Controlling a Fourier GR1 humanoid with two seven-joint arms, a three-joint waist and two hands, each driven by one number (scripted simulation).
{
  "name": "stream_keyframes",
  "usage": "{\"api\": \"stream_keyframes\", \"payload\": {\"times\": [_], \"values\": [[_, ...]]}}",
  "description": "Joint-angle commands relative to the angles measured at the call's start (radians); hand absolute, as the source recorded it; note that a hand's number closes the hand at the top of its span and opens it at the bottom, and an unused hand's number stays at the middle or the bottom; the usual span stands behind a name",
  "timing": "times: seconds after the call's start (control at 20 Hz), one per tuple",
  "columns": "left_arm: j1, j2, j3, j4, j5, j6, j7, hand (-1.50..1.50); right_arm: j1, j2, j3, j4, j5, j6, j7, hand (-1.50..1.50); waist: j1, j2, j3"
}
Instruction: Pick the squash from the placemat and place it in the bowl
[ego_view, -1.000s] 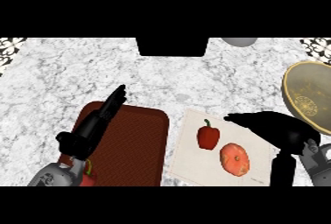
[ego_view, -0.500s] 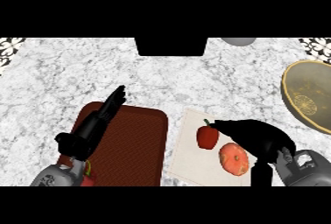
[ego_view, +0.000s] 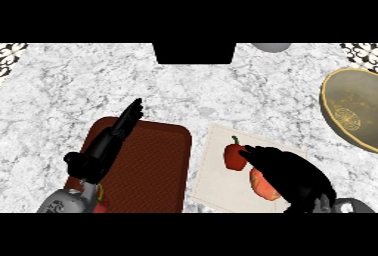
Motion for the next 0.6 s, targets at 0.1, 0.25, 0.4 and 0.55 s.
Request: {"api": "stream_keyframes", "payload": {"times": [0.1,0.25,0.4,0.55], "values": [[0.043,0.031,0.053,-0.058,0.011,-0.060,0.018,0.00,0.088,-0.019,0.005,-0.045,0.192,-0.057,-0.084,-1.50,0.003,-0.001,0.000],[-0.053,-0.020,0.063,-0.023,-0.003,-0.041,0.092,0.00,0.091,-0.028,-0.001,0.073,0.292,-0.114,-0.206,-1.50,0.001,0.001,0.001],[0.001,-0.024,0.087,-0.003,-0.007,-0.097,0.029,0.00,0.052,0.016,-0.090,0.076,0.265,-0.032,-0.183,-1.50,0.002,0.001,0.000],[-0.022,-0.071,0.061,-0.024,-0.061,-0.055,0.071,0.00,0.063,0.037,-0.094,0.181,0.325,-0.079,-0.262,-1.50,0.003,0.001,0.000]]}}
